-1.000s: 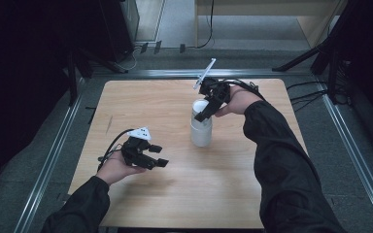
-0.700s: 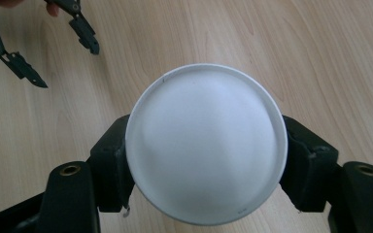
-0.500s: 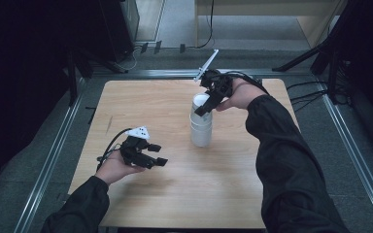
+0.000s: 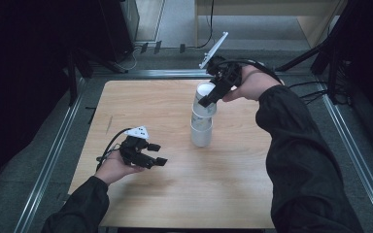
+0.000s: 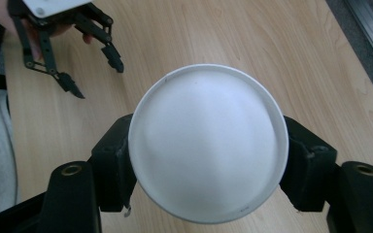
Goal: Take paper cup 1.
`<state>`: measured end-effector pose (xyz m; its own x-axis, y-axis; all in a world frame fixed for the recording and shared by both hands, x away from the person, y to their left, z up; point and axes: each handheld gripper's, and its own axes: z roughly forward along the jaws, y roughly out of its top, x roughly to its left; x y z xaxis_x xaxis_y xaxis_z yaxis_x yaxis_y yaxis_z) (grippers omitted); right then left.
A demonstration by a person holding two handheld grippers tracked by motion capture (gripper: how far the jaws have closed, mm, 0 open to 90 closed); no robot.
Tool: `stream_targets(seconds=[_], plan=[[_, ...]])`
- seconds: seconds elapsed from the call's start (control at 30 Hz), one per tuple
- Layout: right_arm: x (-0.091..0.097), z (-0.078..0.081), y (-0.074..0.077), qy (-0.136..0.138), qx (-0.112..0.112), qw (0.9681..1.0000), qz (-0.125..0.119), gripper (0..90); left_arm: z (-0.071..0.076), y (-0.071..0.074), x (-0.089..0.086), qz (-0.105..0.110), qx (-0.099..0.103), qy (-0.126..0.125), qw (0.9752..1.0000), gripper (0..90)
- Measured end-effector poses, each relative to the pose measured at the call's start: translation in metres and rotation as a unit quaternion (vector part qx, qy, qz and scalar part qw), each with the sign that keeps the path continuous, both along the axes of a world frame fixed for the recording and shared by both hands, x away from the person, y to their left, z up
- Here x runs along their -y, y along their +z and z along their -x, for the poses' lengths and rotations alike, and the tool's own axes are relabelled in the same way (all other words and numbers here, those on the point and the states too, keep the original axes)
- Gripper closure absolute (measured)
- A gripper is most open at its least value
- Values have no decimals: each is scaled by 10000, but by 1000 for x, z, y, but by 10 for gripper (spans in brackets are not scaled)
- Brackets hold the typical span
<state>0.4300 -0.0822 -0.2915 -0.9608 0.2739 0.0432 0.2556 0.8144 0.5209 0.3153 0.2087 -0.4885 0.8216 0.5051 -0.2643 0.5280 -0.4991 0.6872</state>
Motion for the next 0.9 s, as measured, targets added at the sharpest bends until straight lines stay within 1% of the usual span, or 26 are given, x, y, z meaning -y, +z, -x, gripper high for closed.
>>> stream_targets(seconds=[0.03,0.07,0.1,0.13,0.17,0.2,0.27,0.3,0.33,0.37,0.43,0.47,0.57,0.7,0.73,0.77,0.83,0.87,0.9], plan=[[2,2,4,20,11,10000,-24,329,0,0,0,26,7,1,10000,296],[2,2,4,20,11,10000,-24,329,0,0,0,26,7,1,10000,296],[11,11,15,56,12,10000,14,330,0,1,-2,36,28,6,10000,294],[11,11,15,56,12,10000,14,330,0,1,-2,36,28,6,10000,293],[18,17,21,93,20,10000,11,332,0,2,-2,53,38,20,10000,293],[21,20,23,105,46,9999,-14,332,0,2,-2,71,35,30,10000,291],[27,26,26,97,49,9999,-29,333,0,3,-2,88,36,21,10000,289],[30,29,25,110,71,9999,-74,336,0,3,-2,88,36,21,10000,285],[33,32,24,106,159,9998,-96,337,0,4,-1,126,11,8,9999,285],[36,36,22,117,163,9996,-177,338,0,4,-1,133,9,-1,9999,282],[40,41,13,207,72,9991,-355,339,0,5,0,142,11,-53,9999,273],[42,44,9,199,42,9992,-346,339,0,5,1,154,-2,-54,9999,270],[43,52,-7,305,-24,9987,-405,340,0,6,3,185,4,-73,9998,252],[42,62,-31,421,-95,9979,-481,340,0,9,6,279,-62,-164,9995,241],[42,65,-37,453,-137,9978,-474,340,-1,9,7,235,-48,-204,9995,233],[41,67,-42,495,-107,9974,-503,340,-1,10,8,225,-54,-224,9995,228],[41,70,-52,515,-178,9968,-577,341,-1,13,9,238,-47,-252,9994,226],[41,72,-57,524,-186,9965,-621,341,-2,15,9,221,-45,-307,9993,226],[40,73,-61,530,-243,9961,-665,342,-2,17,10,213,-25,-336,9992,226]])
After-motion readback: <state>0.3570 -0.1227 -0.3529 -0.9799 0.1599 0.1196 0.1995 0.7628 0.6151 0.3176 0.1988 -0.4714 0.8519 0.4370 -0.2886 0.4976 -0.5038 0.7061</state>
